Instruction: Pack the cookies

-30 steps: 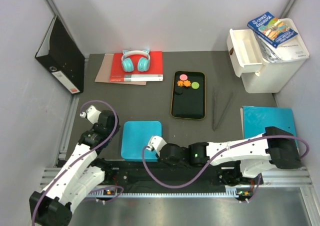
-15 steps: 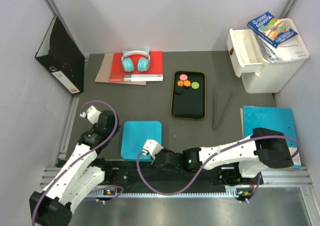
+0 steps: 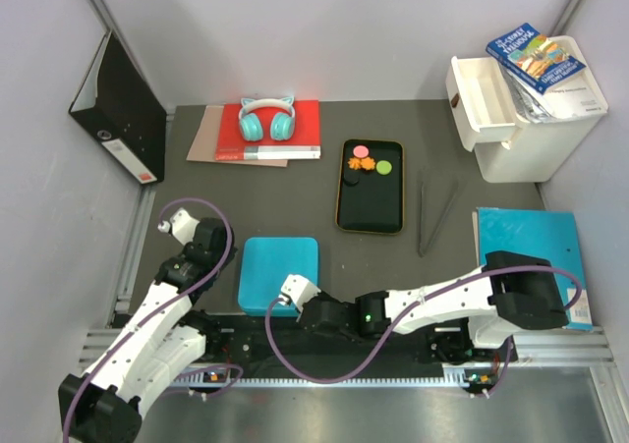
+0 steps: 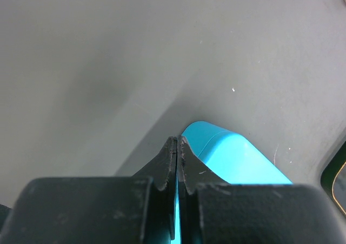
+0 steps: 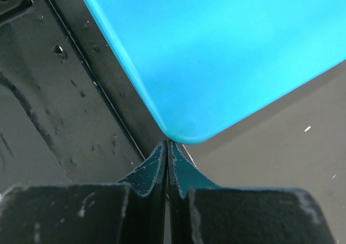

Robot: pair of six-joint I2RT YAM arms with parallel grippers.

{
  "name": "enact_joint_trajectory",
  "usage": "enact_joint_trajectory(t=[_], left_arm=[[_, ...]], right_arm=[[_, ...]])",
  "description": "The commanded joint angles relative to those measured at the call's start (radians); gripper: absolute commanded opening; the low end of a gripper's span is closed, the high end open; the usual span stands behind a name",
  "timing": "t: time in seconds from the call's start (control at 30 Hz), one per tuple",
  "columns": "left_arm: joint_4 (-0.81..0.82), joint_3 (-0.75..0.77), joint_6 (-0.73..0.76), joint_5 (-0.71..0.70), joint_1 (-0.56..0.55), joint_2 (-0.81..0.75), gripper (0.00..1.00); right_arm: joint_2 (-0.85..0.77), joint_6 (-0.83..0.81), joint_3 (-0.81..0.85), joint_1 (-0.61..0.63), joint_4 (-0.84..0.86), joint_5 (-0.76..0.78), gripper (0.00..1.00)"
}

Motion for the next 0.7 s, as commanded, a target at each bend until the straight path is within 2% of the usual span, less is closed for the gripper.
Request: enact_joint_trajectory(t=[0.0, 0.23, 0.4, 0.5, 0.67], left_arm=[[0.015, -0.006, 0.011, -0.003, 0.005, -0.013, 0.00], [0.011, -0.003, 0.011, -0.009, 0.005, -0.021, 0.00], [0.020, 0.000, 0.014, -0.015, 0.005, -0.019, 0.00], [0.030, -0.001, 0.010, -0.009, 0.005, -0.016, 0.00], [0.032, 0.020, 0.020, -0.003, 0.005, -0.004, 0.00]], right_arm=[[0.008, -0.011, 0.045, 0.012, 0.046, 0.037, 0.00], [-0.085, -0.049, 0.031, 0.045, 0.028, 0.020, 0.00], [-0.219, -0.083, 0.078, 0.062, -0.043, 0.106, 0.00], [-0.255, -0.069, 0.138, -0.029, -0.074, 0.069, 0.00], [-0.224, 0.034, 0.158, -0.209, 0.008, -0.132, 0.00]])
